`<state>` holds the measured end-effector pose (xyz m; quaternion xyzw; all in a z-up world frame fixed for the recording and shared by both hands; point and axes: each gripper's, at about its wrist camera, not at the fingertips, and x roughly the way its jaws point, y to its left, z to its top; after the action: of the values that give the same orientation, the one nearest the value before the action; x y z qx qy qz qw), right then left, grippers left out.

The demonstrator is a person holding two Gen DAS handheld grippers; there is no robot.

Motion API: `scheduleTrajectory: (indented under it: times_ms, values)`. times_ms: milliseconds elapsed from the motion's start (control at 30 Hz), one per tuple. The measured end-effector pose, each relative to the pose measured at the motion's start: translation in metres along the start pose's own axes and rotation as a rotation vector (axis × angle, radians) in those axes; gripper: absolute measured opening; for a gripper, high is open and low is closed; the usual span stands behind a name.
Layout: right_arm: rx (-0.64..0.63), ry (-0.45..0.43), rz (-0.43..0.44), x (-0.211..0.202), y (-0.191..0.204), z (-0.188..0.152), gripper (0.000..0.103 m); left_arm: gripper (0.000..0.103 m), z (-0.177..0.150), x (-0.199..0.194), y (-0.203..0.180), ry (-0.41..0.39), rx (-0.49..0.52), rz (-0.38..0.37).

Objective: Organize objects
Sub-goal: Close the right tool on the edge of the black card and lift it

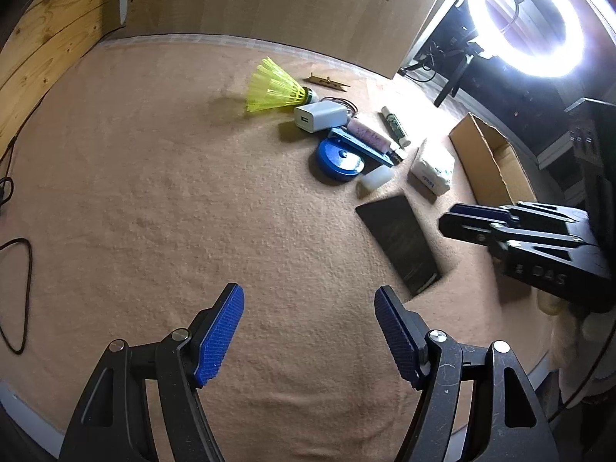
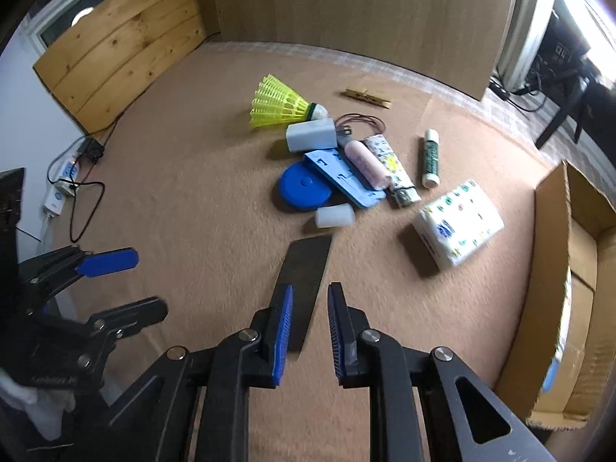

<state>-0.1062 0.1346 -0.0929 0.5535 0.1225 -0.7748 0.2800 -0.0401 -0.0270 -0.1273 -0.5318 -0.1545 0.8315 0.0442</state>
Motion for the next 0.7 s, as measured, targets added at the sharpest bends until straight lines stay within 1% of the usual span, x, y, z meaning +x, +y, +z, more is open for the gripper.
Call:
scheduleTrajectory:
  times_ms: [133, 167, 200, 233, 267, 300, 500, 700]
  values:
    - [0.072, 0.001, 0.023, -0.002, -0.02, -0.008, 0.017, 0.074, 0.0, 0.006, -0.008, 0.009, 0.012, -0.007]
    - [0.09, 0.005, 0.029, 0.0, -0.023, -0.009, 0.021, 0.074, 0.001, 0.007, -0.01, 0.011, 0.014, -0.008]
    - [0.107, 0.019, 0.038, 0.004, -0.027, -0.01, 0.034, 0.074, 0.001, 0.008, -0.013, 0.012, 0.018, -0.009]
    - [0.12, 0.027, 0.053, 0.007, -0.028, -0.011, 0.042, 0.074, 0.001, 0.009, -0.014, 0.013, 0.019, -0.01]
    - [0.125, 0.028, 0.066, 0.009, -0.028, -0.013, 0.053, 0.074, 0.001, 0.01, -0.016, 0.014, 0.021, -0.011]
    - [0.125, 0.033, 0.077, 0.012, -0.027, -0.014, 0.055, 0.074, 0.001, 0.01, -0.016, 0.015, 0.021, -0.012]
    - [0.113, 0.114, 0.099, 0.047, -0.012, -0.014, 0.055, 0.074, 0.0, 0.011, -0.014, 0.019, 0.021, -0.005]
    - [0.077, 0.16, 0.056, 0.068, 0.0, -0.008, 0.055, 0.074, -0.003, 0.006, -0.002, 0.013, -0.008, 0.004]
